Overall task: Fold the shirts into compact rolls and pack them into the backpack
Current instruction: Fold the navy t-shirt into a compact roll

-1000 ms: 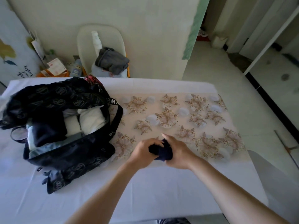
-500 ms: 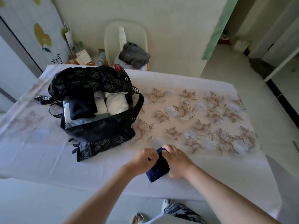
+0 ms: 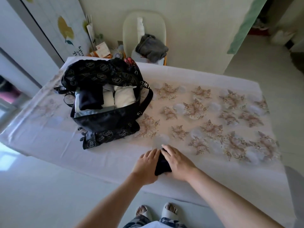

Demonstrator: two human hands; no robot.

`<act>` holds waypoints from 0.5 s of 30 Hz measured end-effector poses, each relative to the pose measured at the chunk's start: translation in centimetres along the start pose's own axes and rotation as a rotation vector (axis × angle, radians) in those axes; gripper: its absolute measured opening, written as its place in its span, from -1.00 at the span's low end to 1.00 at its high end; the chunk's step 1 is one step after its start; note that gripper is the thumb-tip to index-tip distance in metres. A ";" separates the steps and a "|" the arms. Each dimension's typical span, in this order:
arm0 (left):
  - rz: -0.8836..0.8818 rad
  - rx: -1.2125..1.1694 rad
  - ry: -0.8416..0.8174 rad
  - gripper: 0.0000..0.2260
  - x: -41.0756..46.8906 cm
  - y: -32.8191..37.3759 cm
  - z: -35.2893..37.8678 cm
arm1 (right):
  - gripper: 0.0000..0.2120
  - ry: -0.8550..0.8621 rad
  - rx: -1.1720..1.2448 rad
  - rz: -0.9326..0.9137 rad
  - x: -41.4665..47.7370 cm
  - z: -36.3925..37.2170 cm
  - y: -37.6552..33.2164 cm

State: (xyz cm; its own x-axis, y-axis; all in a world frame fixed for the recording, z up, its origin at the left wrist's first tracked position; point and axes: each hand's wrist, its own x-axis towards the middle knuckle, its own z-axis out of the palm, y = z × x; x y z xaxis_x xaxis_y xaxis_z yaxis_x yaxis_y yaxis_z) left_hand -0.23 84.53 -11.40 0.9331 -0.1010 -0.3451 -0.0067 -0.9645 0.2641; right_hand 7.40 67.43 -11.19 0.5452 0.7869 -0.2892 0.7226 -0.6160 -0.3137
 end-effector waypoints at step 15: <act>-0.053 -0.432 0.378 -0.56 -0.7 -8.7 -17.4 | -0.73 0.247 0.436 -0.046 8.8 -11.4 -4.7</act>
State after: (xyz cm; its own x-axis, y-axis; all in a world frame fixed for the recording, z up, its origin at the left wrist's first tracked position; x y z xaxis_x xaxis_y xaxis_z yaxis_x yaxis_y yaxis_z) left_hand 5.46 97.21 2.18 0.9923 0.1161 -0.0429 0.1172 -0.7703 0.6268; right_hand 13.63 77.70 -2.00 0.6392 0.7667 -0.0600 0.5325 -0.4975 -0.6848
